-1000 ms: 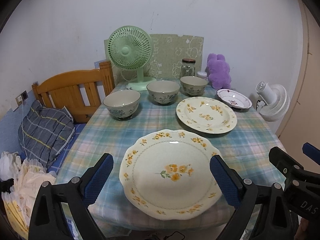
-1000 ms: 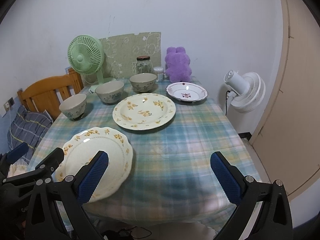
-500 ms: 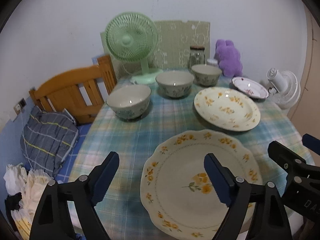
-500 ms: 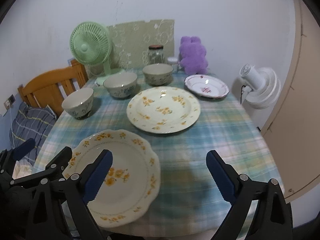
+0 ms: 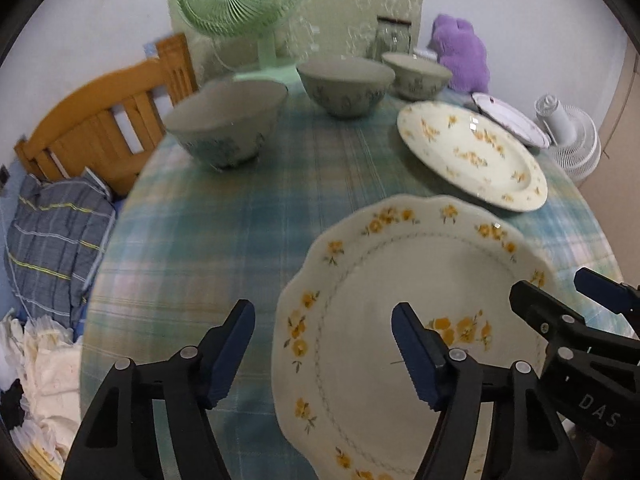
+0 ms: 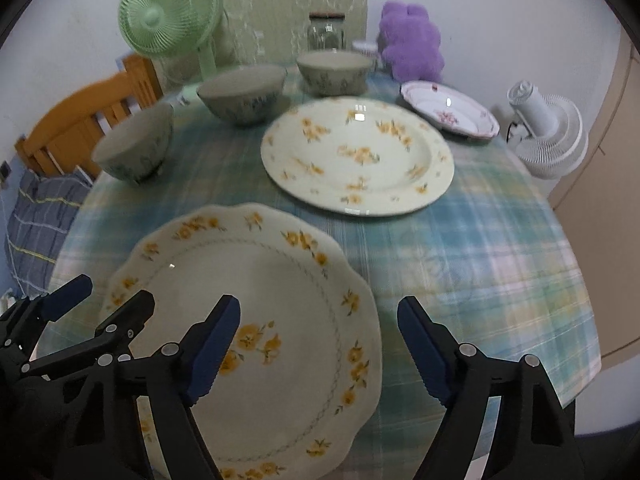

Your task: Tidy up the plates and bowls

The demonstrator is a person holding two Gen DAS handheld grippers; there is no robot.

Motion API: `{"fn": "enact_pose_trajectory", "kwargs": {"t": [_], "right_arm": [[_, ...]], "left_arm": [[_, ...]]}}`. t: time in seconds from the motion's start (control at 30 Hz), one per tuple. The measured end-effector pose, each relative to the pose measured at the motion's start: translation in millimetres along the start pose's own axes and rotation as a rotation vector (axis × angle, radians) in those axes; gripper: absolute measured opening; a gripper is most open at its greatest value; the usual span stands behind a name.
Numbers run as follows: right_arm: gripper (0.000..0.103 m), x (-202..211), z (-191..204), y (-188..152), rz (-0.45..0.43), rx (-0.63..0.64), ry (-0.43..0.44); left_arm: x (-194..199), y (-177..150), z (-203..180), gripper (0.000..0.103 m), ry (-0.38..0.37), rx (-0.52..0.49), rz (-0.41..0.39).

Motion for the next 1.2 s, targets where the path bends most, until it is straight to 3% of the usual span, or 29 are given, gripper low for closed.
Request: {"fn": "enact_pose_trajectory", "kwargs": {"t": [0.23,0.57,1.2], "right_arm": [[0.076,-25,1,-8,0.107,-0.005,-0.035],[0.076,-44,2,-8,0.166,-0.013,-0.092],[0.073,-44,-23,-1,0.218,0.018,0.009]], "left_arm": [[-23,-4,0,0.064,-0.054,-0.003,0.128],[-29,1,2,0.065,-0.105,-0.011,0.154],[-21,6,-25,0.067,-0.017,0.038,0.193]]}}
Point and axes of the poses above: each gripper's, at about its wrist camera, not at the fingertips, and x roughly against the way its jaws point, z to its left, y to its top, the point moved 2 cm from there along -x, roughly the way its jaws point, and after that the axes turned 6 degrees about -z, right-handed, at the moved point
